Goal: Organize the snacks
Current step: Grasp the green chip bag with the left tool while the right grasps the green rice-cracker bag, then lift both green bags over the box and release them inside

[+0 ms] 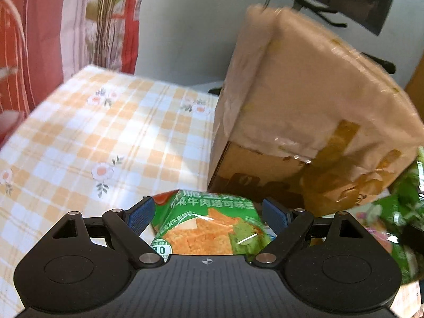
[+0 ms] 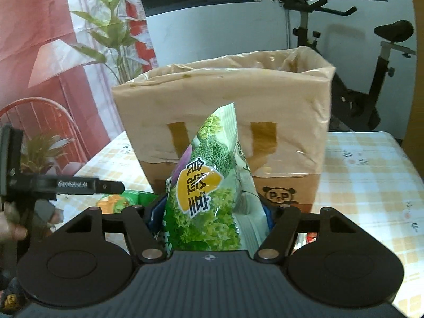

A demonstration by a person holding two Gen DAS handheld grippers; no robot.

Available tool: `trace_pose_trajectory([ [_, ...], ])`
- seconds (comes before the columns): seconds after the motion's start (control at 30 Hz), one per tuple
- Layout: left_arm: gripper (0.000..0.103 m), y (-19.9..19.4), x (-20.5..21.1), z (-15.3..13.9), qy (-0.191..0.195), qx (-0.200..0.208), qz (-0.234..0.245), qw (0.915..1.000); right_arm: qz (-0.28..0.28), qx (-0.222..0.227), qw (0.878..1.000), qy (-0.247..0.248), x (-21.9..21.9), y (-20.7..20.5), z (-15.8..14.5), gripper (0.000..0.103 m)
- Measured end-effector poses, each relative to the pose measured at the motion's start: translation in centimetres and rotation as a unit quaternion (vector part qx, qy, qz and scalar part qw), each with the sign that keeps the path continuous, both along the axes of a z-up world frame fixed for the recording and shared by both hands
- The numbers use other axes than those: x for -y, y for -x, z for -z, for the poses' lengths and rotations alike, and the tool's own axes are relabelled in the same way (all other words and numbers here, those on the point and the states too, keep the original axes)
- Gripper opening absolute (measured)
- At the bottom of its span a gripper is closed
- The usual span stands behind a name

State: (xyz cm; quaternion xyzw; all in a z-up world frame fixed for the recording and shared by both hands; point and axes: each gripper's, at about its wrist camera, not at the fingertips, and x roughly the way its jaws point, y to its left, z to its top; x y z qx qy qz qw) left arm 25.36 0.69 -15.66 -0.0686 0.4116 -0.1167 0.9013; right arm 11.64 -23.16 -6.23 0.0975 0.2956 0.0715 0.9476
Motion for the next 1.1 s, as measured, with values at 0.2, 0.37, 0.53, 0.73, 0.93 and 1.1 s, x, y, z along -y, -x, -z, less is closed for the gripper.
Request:
trace_pose_trajectory([
  [0.2,0.095,-0.3,0.8,1.4,-0.009,-0.020,0.004,0.9997,0.011,0.003,1.000,0.010,0.4,0.5,0.2,0.069],
  [0.37,0.098,0.2,1.6,2.3,-0.006,-0.021,0.024,0.9995,0.013,-0.002,1.000,0.007,0.5,0.3,0.5,0.069],
  [0.53,0.084,1.1,2.1,2.8,0.008,-0.009,0.054,0.9985,0.013,-0.006,1.000,0.007,0.5,0.2,0.5,0.069],
  [0.73,0.075,3.1,2.2,1.7,-0.007,0.027,0.056,0.9980,0.016,0.000,1.000,0.008,0.6,0.4,0.6,0.069],
  [0.93,0.074,5.0,1.0,-0.6,-0.006,0.064,0.037,0.9973,0.020,0.003,1.000,0.007,0.6,0.6,0.6,0.069],
  [1.1,0.074,6.4,0.7,-2.6,-0.001,0.095,0.030,0.9951,0.016,0.014,1.000,0.010,0.5,0.9,0.4,0.069],
])
